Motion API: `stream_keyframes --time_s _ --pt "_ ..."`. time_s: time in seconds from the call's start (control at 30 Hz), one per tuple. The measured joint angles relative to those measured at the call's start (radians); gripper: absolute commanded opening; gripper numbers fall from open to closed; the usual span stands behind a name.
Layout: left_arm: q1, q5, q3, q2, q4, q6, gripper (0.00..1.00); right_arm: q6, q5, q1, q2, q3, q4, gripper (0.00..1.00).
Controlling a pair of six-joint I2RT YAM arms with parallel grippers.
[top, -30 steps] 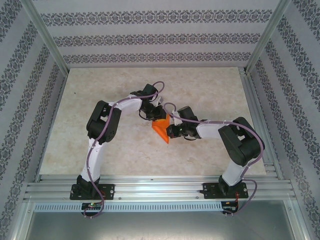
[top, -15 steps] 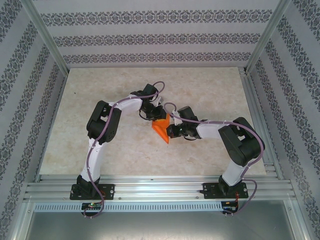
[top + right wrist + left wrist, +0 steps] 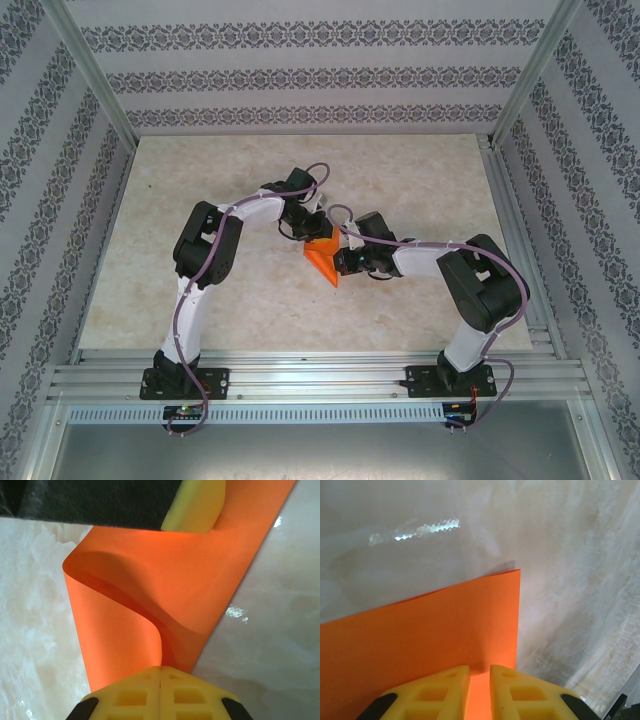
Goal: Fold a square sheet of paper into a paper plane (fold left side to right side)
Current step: Third fold the triangle at the center of the table.
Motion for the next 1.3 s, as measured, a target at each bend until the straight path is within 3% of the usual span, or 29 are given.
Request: stream_keyframes --time_s 1.3 --pt "0.0 0.0 0.0 0.0 0.0 0.007 0.19 0.0 0.002 -0.013 0.029 0.032 -0.041 0.0"
